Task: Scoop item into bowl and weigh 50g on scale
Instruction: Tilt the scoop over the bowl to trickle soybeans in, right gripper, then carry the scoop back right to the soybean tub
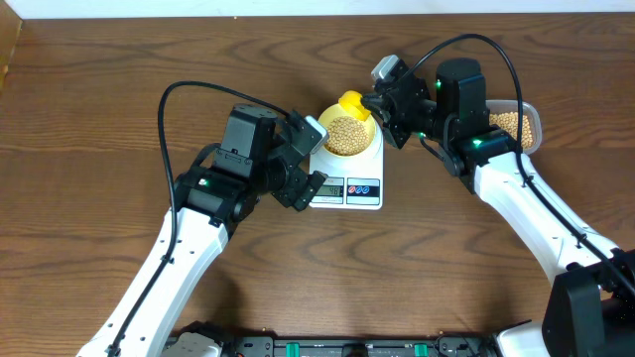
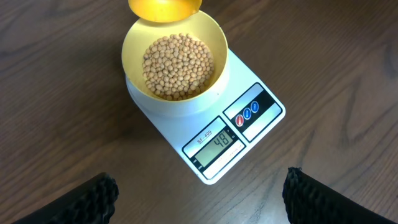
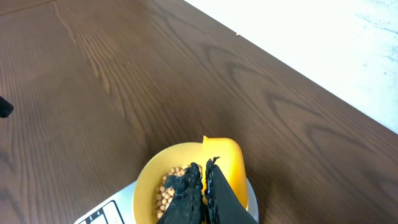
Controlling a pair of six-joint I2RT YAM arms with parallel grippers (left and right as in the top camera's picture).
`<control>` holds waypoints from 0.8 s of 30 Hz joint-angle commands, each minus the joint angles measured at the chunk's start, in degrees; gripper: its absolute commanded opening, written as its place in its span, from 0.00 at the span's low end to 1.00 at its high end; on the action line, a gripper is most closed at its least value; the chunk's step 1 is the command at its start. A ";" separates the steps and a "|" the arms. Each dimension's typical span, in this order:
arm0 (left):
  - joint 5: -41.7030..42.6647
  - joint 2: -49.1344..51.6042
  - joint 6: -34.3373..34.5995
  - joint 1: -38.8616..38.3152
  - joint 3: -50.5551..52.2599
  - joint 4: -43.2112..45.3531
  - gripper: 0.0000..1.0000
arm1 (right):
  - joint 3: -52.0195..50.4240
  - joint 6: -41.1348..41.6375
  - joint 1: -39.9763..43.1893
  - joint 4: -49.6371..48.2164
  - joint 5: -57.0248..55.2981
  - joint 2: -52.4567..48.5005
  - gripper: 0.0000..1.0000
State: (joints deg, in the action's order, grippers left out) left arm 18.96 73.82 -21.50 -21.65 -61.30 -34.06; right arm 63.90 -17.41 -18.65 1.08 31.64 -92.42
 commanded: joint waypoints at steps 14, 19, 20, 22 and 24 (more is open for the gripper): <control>0.00 -0.83 -0.96 -0.07 0.39 0.07 0.87 | 0.13 6.93 0.94 -6.62 0.33 0.15 0.01; 0.00 -0.83 -0.96 -0.07 0.39 0.04 0.87 | 0.13 10.10 4.87 -7.72 -0.46 2.25 0.01; 0.00 -0.83 -0.96 -0.07 0.39 0.04 0.87 | 0.13 10.10 5.90 -7.48 -1.29 2.58 0.01; 0.00 -0.83 -0.96 -0.07 0.39 0.04 0.87 | 0.13 10.10 8.20 -6.29 -4.42 3.02 0.01; 0.00 -0.83 -0.96 -0.07 0.39 0.04 0.87 | 0.13 10.10 10.43 -4.83 -7.39 3.30 0.01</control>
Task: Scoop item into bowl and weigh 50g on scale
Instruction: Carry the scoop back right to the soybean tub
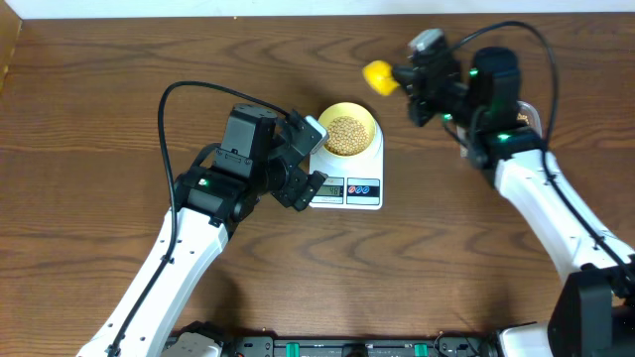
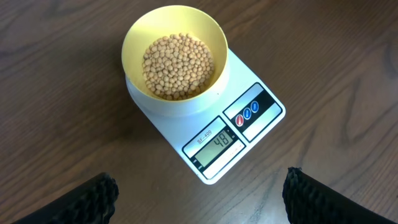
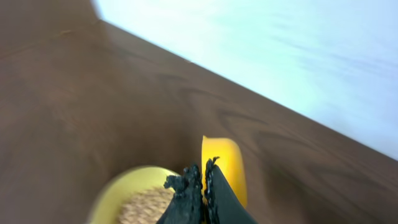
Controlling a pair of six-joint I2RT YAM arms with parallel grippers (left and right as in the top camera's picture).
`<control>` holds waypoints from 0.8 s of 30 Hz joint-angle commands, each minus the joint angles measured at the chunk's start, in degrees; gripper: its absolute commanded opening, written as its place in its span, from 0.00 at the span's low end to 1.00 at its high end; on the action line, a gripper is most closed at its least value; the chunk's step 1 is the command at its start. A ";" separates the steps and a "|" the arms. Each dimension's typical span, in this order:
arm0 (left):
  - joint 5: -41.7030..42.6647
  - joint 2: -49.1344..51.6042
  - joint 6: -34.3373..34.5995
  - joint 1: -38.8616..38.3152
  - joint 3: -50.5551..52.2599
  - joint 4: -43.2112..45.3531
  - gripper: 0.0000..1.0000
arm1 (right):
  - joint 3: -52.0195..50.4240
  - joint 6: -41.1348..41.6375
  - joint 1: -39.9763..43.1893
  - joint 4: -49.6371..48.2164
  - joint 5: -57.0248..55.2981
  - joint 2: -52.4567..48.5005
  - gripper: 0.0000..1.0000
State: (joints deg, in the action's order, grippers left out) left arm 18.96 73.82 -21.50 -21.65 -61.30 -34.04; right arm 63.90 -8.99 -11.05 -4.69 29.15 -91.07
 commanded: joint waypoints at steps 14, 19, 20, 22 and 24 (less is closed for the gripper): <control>0.00 -0.83 -0.96 -0.07 0.39 0.02 0.87 | 0.13 2.05 13.25 7.19 -6.16 2.93 0.01; 0.00 -0.83 -0.96 -0.07 0.39 0.02 0.87 | 0.15 7.93 15.96 9.77 -6.10 5.38 0.01; 0.00 -0.83 -0.96 -0.07 0.39 0.02 0.87 | 0.15 7.91 16.37 10.40 -6.10 6.10 0.01; 0.00 -0.83 -0.96 -0.07 0.39 0.02 0.87 | 0.15 7.85 17.05 12.07 -6.47 7.74 0.01; 0.00 -0.83 -0.96 -0.07 0.39 0.02 0.87 | 0.15 7.48 17.46 14.03 -7.04 8.81 0.01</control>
State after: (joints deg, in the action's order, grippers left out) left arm 18.96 73.82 -21.50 -21.65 -61.30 -34.06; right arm 63.90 -3.01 5.74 7.92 22.87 -85.30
